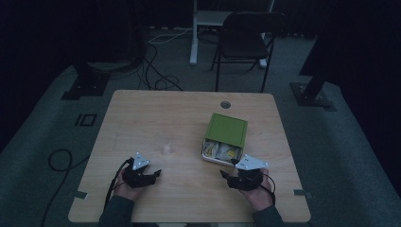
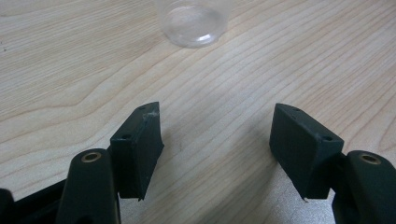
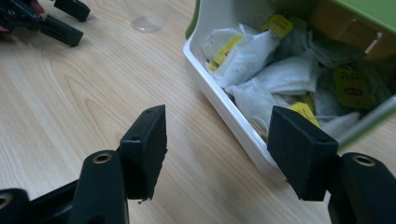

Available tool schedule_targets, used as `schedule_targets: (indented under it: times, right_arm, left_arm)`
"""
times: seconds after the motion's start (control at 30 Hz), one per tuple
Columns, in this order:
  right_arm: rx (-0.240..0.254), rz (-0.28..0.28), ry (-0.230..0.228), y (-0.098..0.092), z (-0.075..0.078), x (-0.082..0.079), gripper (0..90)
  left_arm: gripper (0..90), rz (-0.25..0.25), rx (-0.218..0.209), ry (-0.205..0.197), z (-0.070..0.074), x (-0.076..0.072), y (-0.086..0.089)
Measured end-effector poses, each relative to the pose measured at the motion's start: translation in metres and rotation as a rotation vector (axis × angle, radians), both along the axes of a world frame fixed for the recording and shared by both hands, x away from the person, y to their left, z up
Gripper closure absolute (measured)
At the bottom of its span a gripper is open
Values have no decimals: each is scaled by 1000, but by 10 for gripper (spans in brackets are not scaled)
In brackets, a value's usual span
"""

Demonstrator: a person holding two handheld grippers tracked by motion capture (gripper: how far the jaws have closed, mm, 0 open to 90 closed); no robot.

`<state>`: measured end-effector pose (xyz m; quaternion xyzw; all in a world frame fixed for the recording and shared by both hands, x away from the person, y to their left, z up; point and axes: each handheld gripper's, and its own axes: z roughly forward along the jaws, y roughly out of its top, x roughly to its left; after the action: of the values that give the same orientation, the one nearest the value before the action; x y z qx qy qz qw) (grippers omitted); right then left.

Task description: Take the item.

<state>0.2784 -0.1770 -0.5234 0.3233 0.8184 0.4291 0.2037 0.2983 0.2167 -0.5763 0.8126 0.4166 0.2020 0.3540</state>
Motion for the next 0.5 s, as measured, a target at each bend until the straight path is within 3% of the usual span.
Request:
schedule_targets:
  times: [0.5]
  right_arm:
    - [6,40,-1,24,-2,18,395]
  left_arm:
    - [352,0,0,0,0,0,0]
